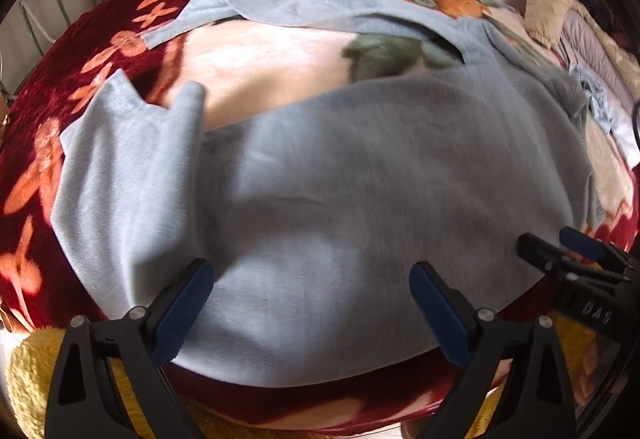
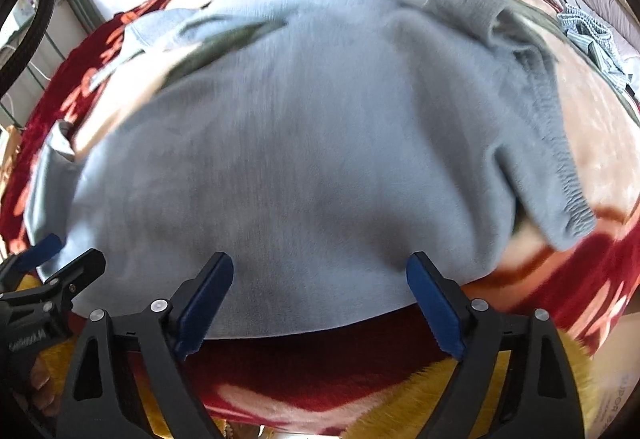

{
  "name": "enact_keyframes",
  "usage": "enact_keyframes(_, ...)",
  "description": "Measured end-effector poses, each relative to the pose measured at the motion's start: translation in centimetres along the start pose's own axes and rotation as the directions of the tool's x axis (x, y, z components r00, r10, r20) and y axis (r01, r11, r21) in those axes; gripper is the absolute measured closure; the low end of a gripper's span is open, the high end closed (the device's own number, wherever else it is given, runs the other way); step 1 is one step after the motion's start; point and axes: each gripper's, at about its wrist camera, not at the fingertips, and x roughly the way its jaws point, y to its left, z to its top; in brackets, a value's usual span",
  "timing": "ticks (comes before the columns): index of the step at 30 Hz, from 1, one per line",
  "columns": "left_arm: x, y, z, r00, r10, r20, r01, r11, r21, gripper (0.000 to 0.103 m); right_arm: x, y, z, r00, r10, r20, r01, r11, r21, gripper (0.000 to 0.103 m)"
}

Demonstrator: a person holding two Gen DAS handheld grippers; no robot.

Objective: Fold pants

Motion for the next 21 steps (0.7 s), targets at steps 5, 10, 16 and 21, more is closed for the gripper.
enact_keyframes(5, -1.7, 2.4, 1.1, 1.000, -0.011, 0.007, 0.011, 0.998, -0.054, 0.003, -3.3, -1.9, 1.8, 0.997, -0.015, 0.073, 0.017, 1.000, -0.020, 0.012)
enact_keyframes(10, -3.5, 4.7, 2.5, 0.999, 0.027, 0.033, -0.023, 0.994, -0.106, 0.004, -5.1, -5.4, 4.2, 0.990, -0.086, 0.110, 0.089, 0.996, -0.024, 0.012)
enact_keyframes(16, -4.7, 8.9, 4.6, 0.987, 0.147, 0.061, -0.139, 0.982, -0.126, 0.004, -4.8, -11.2, 6.2, 0.980, -0.177, 0.091, 0.175, 0.984, 0.028, 0.012)
enact_keyframes(21, -3.8, 14.2, 6.2, 0.977, 0.210, 0.038, -0.198, 0.957, -0.212, 0.004, -3.1, -15.5, 7.5, 0.976, -0.214, 0.046, 0.210, 0.974, 0.089, 0.012)
